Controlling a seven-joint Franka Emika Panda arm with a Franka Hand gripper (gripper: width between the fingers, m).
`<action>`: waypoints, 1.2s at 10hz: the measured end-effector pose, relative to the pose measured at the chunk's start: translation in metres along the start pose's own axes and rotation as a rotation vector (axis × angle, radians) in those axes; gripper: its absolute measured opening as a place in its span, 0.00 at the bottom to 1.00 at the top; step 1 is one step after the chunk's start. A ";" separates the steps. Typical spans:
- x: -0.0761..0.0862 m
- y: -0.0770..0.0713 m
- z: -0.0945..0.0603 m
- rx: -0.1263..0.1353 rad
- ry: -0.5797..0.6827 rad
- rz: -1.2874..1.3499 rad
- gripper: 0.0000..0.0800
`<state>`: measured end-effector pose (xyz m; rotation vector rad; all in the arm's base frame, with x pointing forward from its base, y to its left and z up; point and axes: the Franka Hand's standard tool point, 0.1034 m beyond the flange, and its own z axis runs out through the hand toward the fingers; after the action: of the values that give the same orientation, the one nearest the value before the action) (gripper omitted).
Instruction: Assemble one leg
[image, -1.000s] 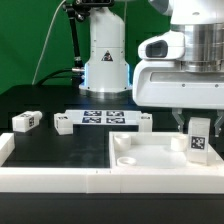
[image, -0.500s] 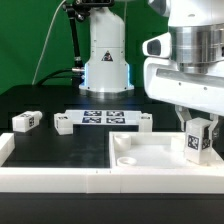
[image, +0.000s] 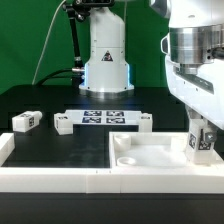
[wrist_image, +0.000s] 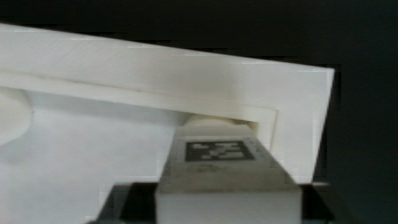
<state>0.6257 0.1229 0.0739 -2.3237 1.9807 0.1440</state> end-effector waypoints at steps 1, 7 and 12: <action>0.000 0.000 0.000 0.000 0.000 -0.038 0.37; -0.002 0.000 -0.003 -0.014 -0.003 -0.639 0.81; -0.002 -0.002 -0.003 -0.051 0.035 -1.318 0.81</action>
Offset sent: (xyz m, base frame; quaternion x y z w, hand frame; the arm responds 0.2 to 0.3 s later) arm 0.0048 0.0034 0.0052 -0.0292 -0.0061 -0.2515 0.9674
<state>0.6271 0.1243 0.0771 -3.0704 0.1412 0.0437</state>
